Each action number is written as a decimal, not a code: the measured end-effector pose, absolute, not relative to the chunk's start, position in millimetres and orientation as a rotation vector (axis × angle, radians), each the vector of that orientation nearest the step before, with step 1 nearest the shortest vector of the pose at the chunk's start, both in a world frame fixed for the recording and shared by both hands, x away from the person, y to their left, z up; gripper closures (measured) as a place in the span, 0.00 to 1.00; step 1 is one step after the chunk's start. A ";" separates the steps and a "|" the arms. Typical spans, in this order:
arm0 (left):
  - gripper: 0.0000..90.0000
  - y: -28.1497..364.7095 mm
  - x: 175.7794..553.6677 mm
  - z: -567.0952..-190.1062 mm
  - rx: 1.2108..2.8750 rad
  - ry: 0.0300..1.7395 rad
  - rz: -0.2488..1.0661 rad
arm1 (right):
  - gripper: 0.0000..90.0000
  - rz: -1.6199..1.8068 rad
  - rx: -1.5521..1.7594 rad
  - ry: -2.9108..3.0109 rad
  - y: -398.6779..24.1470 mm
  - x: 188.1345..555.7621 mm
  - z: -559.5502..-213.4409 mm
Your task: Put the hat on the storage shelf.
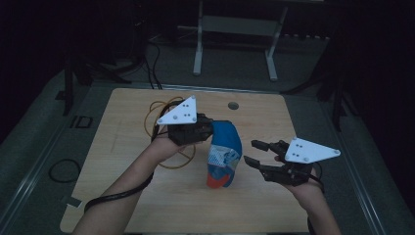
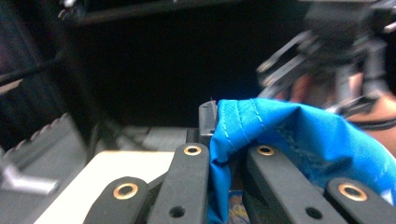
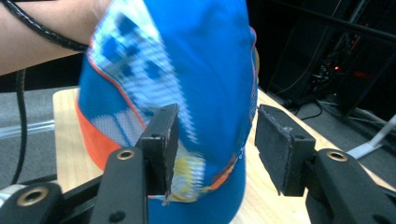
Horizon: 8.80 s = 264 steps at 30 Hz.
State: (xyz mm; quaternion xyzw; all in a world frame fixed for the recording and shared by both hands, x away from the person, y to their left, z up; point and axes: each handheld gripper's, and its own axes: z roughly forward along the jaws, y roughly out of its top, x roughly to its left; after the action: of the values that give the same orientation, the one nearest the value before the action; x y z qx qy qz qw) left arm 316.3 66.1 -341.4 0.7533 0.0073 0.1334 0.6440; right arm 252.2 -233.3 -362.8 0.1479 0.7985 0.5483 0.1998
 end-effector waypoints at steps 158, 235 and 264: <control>0.03 257.5 213.6 -552.5 1.612 0.986 0.700 | 1.00 1.545 0.563 2.377 -40.6 379.2 -353.3; 0.02 257.2 218.2 -563.0 1.643 0.994 0.658 | 0.15 1.543 0.553 2.368 -150.6 343.5 -439.4; 0.03 256.9 218.9 -564.0 1.645 0.995 0.644 | 0.15 1.462 0.649 2.426 -207.3 329.5 -534.6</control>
State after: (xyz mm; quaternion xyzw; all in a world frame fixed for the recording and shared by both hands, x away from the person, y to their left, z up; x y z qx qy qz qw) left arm 218.9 256.9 -564.0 0.6886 0.4166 0.2695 0.5288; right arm 329.5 -207.3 -534.6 0.2217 0.8290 0.4998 0.1177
